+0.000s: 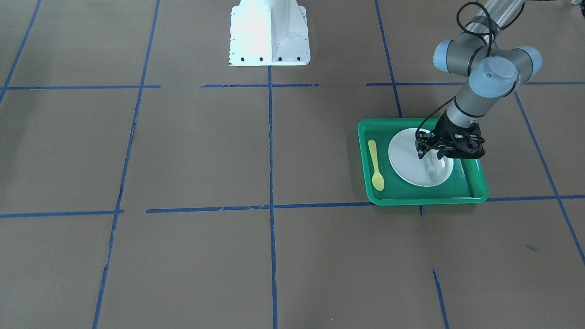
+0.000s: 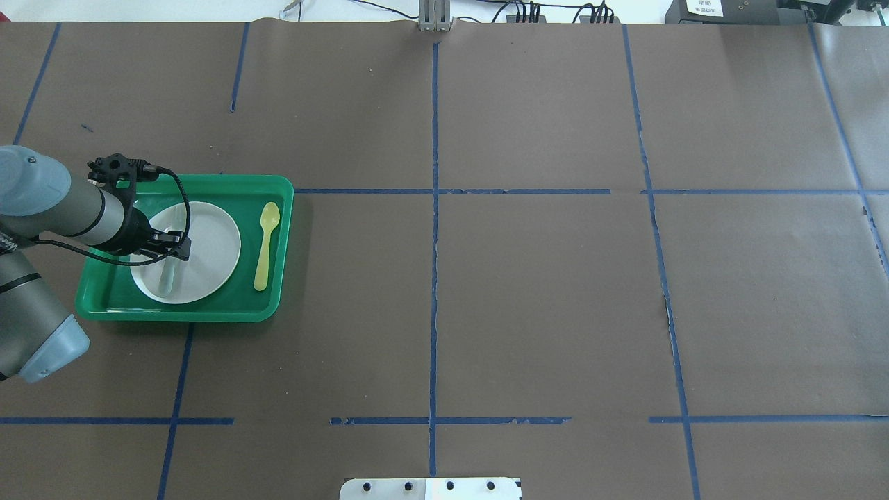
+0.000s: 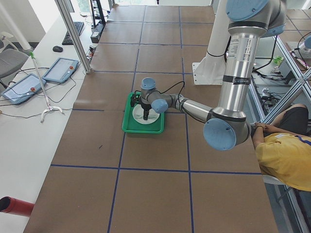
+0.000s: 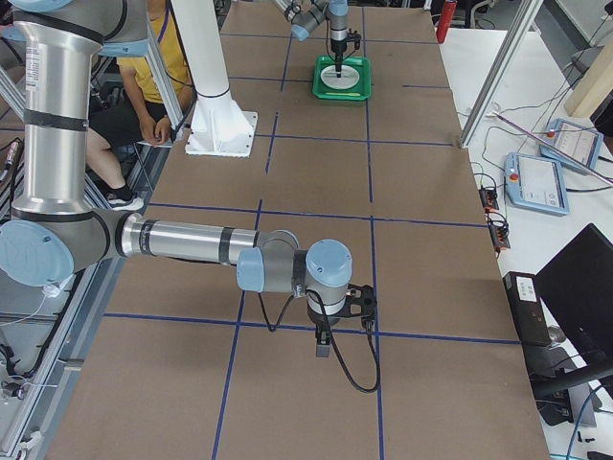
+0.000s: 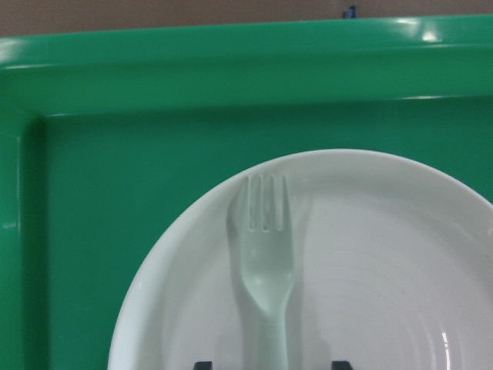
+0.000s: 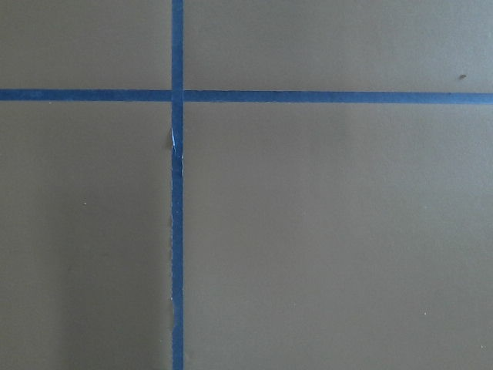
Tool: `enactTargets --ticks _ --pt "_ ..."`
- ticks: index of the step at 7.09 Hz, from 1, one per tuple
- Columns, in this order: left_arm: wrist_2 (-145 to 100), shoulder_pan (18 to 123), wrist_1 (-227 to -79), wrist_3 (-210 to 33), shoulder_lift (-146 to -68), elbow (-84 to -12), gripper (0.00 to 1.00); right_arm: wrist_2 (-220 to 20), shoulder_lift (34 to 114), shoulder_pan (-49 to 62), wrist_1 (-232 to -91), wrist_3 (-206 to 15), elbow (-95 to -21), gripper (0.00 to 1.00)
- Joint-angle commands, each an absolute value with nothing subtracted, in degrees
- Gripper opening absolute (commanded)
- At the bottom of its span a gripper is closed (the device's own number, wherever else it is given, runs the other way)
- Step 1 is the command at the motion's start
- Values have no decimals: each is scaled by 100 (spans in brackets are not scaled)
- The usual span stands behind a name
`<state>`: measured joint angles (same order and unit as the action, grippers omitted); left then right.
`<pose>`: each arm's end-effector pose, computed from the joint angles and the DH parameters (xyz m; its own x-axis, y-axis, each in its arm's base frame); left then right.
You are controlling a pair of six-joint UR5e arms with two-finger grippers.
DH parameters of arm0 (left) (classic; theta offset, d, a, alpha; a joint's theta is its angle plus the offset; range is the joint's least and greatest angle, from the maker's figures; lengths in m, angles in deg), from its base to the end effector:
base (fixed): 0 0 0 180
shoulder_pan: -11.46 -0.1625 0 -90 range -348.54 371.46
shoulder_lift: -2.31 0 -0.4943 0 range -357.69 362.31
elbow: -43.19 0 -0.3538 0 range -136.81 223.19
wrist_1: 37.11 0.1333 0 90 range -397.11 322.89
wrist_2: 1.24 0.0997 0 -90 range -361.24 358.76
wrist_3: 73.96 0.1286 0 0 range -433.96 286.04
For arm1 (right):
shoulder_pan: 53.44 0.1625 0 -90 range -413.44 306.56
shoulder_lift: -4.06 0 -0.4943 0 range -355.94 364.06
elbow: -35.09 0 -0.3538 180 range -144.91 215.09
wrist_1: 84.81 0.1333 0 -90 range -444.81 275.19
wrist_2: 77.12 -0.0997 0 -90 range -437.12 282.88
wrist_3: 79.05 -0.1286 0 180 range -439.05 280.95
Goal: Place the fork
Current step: 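Lower the left gripper and close it on the fork handle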
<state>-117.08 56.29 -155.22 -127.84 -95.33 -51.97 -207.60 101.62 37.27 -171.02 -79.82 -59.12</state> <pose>0.3440 -0.4509 0.5962 0.6877 0.0645 -0.7232 0.0331 0.9922 0.1200 0.0546 -0.3880 0.7702 0.7604 0.0179 0.6492 -0.0226 0.9997 -0.0010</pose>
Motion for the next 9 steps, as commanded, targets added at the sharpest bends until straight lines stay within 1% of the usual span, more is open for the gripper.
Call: enactTargets --ticks 1,4,7,9 --pt "-11708 5620 -15515 -12775 -9533 -5191 53 -20764 10162 3727 -17103 -7984 -5913 100" --pt "-11726 5602 -15515 -12766 -9525 -5156 52 -20764 10162 3727 -17103 -7984 -5913 100" --pt "-11761 5611 -15515 -12748 -9533 -5165 2 -20764 10162 3727 -17103 -7984 -5913 100" --pt "-11770 5620 -15497 -12748 -9525 -5252 0 -20764 10162 3727 -17095 -7984 -5913 100"
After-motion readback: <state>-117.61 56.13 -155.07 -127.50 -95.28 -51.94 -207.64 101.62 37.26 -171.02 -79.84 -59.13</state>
